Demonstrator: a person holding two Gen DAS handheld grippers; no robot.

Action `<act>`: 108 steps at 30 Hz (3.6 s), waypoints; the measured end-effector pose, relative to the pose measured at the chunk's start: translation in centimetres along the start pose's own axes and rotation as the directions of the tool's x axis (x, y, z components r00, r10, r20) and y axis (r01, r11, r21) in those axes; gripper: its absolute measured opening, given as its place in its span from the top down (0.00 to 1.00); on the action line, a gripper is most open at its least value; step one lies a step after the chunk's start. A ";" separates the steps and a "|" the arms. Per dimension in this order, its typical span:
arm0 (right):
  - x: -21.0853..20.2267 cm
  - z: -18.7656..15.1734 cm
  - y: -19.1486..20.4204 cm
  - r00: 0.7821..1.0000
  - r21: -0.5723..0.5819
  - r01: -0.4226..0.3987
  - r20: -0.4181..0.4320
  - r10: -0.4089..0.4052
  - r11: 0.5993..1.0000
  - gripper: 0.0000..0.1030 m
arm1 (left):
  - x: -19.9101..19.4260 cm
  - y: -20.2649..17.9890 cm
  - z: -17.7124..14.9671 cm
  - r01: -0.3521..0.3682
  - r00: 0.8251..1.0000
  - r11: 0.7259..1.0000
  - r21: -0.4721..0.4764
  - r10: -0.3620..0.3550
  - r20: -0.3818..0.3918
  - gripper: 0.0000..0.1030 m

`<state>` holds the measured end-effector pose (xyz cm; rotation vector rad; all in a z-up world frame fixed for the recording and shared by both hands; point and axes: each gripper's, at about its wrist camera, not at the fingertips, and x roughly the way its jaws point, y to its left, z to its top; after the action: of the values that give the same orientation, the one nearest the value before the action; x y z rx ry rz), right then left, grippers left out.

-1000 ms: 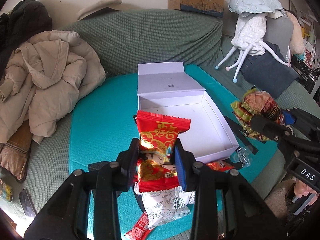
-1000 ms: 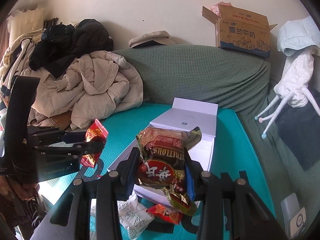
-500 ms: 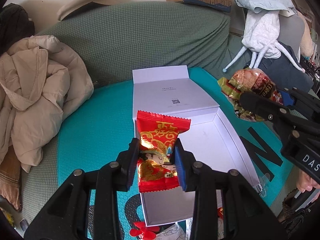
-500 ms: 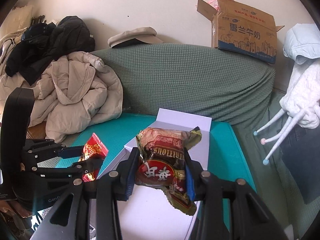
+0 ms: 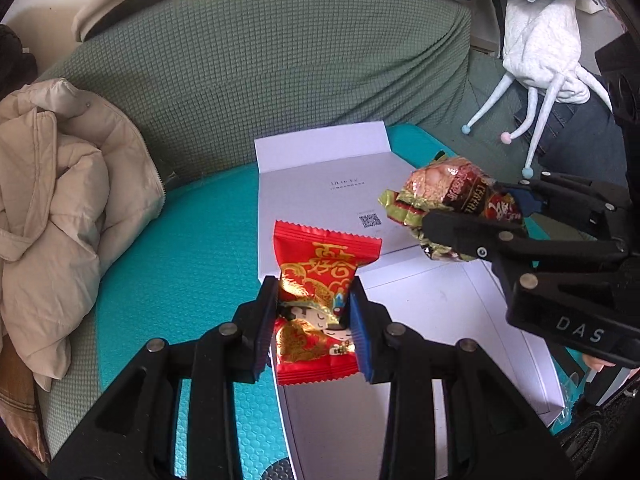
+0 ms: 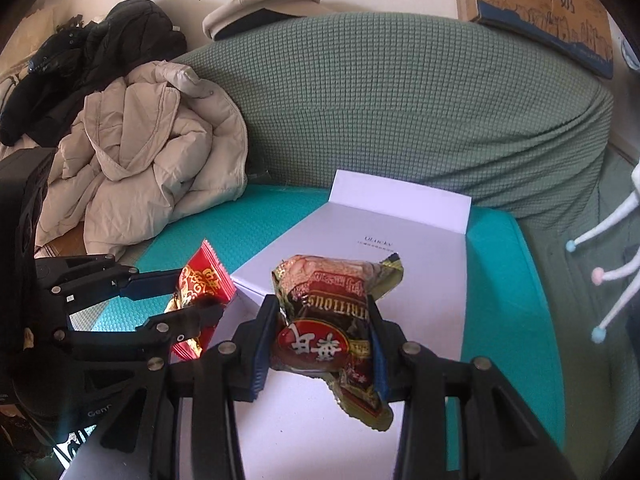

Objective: Organize objects
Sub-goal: 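Carry both packets over the white box and release them inside, then withdraw both open grippers from the box back toward the remaining packets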

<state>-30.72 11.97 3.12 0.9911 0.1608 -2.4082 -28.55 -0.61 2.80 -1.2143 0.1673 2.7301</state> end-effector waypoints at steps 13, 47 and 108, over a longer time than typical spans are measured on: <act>3.1 -2.6 -0.4 0.994 0.013 0.050 -0.100 -0.049 0.999 0.60 | 4.7 0.1 -1.3 0.051 0.992 0.999 -0.014 -0.052 -0.118 0.69; -2.9 -1.4 1.5 0.993 0.010 0.120 -0.001 -0.120 0.993 0.48 | 0.1 0.9 -1.0 0.022 0.999 0.997 -0.071 -0.024 -0.039 0.43; -19.2 -13.0 7.2 0.978 0.015 0.209 0.010 -0.209 0.978 0.26 | -19.6 -3.6 -12.4 -0.139 0.985 0.980 -0.143 0.152 0.085 0.21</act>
<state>-7.57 17.88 7.40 1.0106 0.2566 -2.6074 -5.96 -0.81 8.97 -1.1435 0.0607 2.9641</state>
